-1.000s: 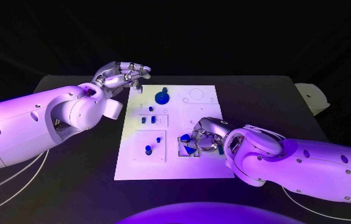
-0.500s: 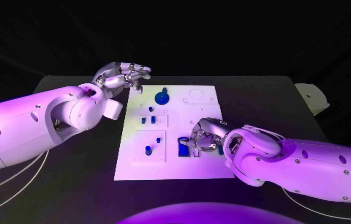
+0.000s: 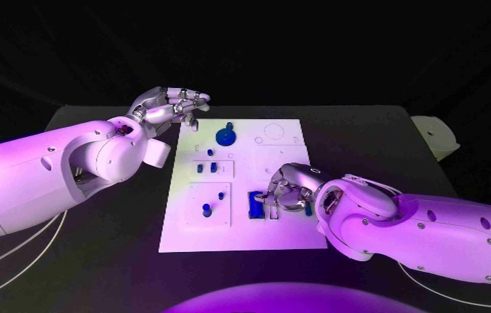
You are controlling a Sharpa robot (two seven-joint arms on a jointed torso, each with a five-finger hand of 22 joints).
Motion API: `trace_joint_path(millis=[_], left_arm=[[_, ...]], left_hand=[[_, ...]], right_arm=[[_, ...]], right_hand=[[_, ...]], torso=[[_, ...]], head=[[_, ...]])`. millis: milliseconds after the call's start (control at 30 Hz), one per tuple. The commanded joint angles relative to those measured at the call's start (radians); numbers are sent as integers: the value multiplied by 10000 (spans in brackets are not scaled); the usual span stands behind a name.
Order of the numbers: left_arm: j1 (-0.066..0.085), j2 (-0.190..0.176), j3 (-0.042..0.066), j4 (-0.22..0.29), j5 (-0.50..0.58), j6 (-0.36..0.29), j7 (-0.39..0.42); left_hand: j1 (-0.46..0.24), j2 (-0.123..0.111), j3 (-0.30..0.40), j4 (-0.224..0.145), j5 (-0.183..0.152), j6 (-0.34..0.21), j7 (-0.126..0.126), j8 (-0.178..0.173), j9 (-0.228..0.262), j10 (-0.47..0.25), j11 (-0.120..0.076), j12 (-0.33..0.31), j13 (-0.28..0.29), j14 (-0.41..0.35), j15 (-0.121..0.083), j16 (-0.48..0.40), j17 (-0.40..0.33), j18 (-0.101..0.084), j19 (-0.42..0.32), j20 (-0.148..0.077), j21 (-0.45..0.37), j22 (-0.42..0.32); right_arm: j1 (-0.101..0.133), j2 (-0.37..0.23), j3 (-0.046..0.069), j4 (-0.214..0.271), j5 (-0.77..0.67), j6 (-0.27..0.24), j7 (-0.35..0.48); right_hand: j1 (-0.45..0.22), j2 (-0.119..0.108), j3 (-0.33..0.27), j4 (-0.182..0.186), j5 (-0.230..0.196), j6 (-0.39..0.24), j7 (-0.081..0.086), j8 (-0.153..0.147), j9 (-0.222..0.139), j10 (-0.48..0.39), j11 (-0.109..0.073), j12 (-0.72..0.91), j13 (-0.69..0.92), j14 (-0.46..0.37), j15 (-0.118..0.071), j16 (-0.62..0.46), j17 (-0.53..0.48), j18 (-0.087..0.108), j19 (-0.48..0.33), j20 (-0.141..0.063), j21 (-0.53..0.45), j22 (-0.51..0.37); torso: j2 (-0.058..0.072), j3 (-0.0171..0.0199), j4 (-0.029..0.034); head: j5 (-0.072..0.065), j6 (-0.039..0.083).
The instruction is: Assemble the parts on the task board
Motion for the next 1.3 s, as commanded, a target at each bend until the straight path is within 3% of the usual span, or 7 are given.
trace_joint_path(millis=[33,133,300,567,700,900,1300], left_arm=[[4,15,6,1,19,160,51],[4,12,3,-4,19,163,63],[4,1,-2,13,20,176,85],[3,-39,-10,29,21,171,112],[3,-40,-16,31,22,185,116],[2,-43,-25,25,22,204,112],[2,-76,-31,42,22,206,92]], left_hand=[[7,106,2,67,-6,-74,-26,34,8,-96,-3,41,11,-87,-12,-26,-9,66,30,67,-56,-10],[-5,112,0,80,-7,-79,-24,42,11,-105,-1,53,15,-88,-10,-25,-10,65,32,69,-60,-13],[-11,107,-4,84,-9,-82,-24,45,12,-109,0,59,16,-89,-9,-24,-10,65,32,70,-62,-14],[-44,99,-20,108,-14,-91,-23,55,15,-121,4,76,20,-91,-5,-22,-12,63,31,74,-69,-19],[-44,99,-20,108,-14,-91,-23,55,15,-121,4,76,20,-91,-5,-22,-12,63,31,74,-69,-19],[-44,99,-20,108,-14,-91,-23,55,15,-121,4,76,20,-91,-5,-22,-12,63,31,74,-69,-19],[-44,99,-20,108,-14,-91,-23,55,15,-121,4,76,20,-91,-5,-22,-12,63,31,74,-69,-19]], right_arm=[[75,-391,9,204,568,-1041,802],[216,-879,13,337,877,-1085,1090],[308,-1685,-7,393,882,-784,1138],[63,-2561,-58,514,-150,-220,642],[-152,-2676,-71,567,-428,-91,440],[-398,-2574,-78,505,-604,-144,253],[-498,-2296,-80,394,-717,-329,161]], right_hand=[[737,-274,130,-11,146,-228,57,-178,-77,353,49,-383,1678,986,-10,-55,2374,-142,1028,-7,46,2633],[1155,-467,164,-4,103,-416,150,-352,-151,268,127,-588,1588,974,53,-81,2317,-142,1028,42,46,2633],[1419,-639,7,31,-746,-733,388,-787,-345,257,330,-595,1604,977,227,-76,2335,-142,1028,184,46,2633],[1548,-697,-77,34,-517,-613,379,-834,-366,245,330,-632,1592,993,242,-45,2406,-142,1028,220,46,2633],[1564,-696,-100,41,-446,-562,369,-840,-370,253,324,-618,1599,999,239,-31,2437,-142,1028,225,46,2633],[1558,-671,-129,53,-335,-483,351,-845,-375,254,309,-626,1597,996,230,-37,2423,-142,1028,226,46,2633],[1515,-638,-158,64,-259,-453,348,-867,-385,250,306,-643,1591,994,223,-42,2412,-142,1028,224,46,2633]], torso=[[-22,3,-17],[-25,3,-34],[-14,-6,-57],[-19,34,-157],[-23,47,-182],[-13,37,-148],[-7,19,-148]], head=[[-29,9],[-78,18],[-170,37],[-177,52],[-160,49],[-185,54],[-155,-16]])
